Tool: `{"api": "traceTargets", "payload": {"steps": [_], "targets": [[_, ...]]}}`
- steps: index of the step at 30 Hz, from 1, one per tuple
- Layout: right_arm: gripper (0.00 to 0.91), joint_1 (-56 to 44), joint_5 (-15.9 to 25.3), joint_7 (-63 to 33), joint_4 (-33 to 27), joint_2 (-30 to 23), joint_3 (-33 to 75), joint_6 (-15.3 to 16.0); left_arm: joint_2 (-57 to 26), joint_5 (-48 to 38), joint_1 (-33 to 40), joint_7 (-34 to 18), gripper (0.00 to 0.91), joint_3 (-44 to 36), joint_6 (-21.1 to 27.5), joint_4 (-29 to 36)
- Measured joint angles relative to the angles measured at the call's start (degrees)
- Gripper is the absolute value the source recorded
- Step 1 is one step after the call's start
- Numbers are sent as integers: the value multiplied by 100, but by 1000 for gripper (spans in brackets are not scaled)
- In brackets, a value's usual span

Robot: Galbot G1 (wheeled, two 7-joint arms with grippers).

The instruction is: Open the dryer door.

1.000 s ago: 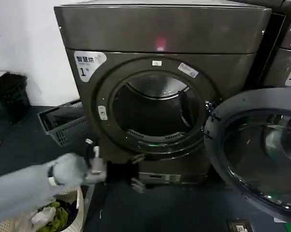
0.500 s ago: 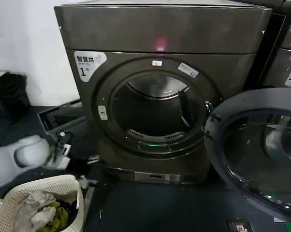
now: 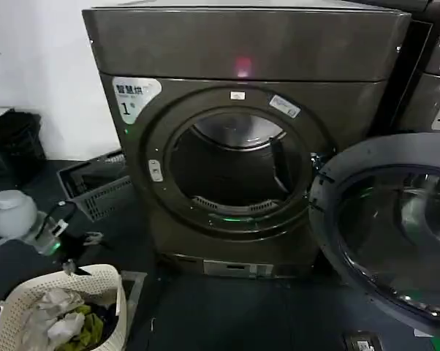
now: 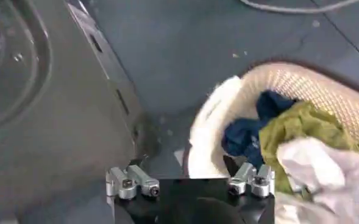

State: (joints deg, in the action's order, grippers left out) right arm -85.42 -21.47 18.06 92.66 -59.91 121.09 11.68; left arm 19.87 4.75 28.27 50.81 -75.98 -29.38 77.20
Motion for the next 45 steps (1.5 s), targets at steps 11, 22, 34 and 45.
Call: {"api": "traceTargets", "payload": {"steps": [11, 22, 34, 45], "targets": [[907, -9, 14, 6, -31, 30, 23, -17, 168, 51, -112, -12, 907, 303, -26, -426], [907, -7, 18, 9, 8, 17, 16, -12, 134, 63, -119, 204, 907, 412, -227, -425], [907, -62, 17, 11, 12, 4, 61, -17, 123, 140, 15, 564, 907, 375, -776, -537], [907, -57, 15, 15, 58, -46, 14, -23, -4, 44, 65, 643, 907, 408, -981, -566]]}}
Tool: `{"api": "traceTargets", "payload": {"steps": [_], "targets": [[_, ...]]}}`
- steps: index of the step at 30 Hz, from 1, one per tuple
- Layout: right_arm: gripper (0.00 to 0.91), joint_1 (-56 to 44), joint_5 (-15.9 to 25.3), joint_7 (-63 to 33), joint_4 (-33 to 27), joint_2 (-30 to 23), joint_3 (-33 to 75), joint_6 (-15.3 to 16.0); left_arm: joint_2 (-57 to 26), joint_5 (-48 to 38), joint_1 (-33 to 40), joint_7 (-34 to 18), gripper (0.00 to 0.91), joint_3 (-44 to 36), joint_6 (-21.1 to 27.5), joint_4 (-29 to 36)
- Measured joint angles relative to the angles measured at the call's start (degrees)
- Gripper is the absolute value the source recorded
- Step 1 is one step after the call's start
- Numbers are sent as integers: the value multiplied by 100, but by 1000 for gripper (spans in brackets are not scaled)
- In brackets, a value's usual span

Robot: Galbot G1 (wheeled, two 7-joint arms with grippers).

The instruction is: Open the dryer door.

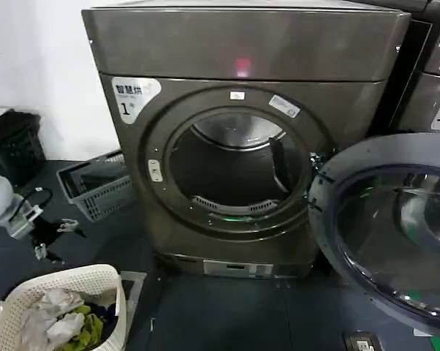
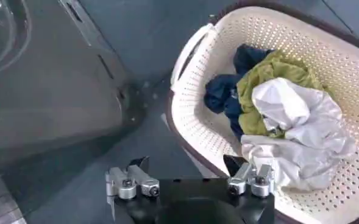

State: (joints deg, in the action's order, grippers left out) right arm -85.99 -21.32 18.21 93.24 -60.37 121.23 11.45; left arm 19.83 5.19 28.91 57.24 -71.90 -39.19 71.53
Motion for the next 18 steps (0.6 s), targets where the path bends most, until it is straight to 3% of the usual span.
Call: {"api": "traceTargets", "payload": {"steps": [18], "targets": [[907, 31, 96, -8, 26, -63, -89, -58, -203, -104, -315, 43, 907, 211, -19, 204]]}}
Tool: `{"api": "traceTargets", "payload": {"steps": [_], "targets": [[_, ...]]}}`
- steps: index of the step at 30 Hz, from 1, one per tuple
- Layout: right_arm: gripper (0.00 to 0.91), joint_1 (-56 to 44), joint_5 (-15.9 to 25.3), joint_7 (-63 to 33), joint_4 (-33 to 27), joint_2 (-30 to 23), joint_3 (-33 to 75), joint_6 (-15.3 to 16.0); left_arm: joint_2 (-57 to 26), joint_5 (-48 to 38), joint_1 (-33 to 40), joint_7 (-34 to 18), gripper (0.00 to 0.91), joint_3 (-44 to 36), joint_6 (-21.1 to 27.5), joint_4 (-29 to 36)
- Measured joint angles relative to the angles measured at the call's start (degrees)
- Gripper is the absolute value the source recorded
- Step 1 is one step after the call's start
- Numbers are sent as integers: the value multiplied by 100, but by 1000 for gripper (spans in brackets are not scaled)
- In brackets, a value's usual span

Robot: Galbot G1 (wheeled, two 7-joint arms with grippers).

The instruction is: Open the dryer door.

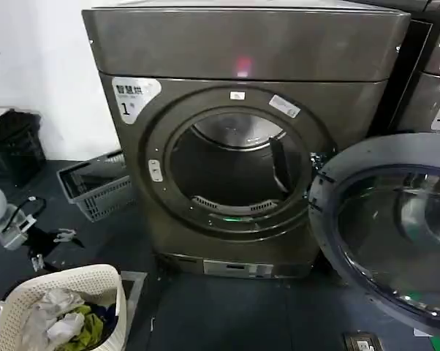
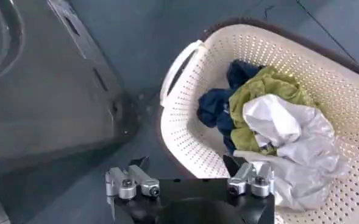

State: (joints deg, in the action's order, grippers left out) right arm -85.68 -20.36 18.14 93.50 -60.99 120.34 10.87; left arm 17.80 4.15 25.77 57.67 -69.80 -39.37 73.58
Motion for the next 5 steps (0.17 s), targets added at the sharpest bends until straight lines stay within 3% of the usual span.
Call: {"api": "traceTargets", "payload": {"steps": [5], "targets": [[907, -30, -1, 2, 6, -30, 31, -1, 58, -226, 58, 199, 907, 4, -22, -36]]}}
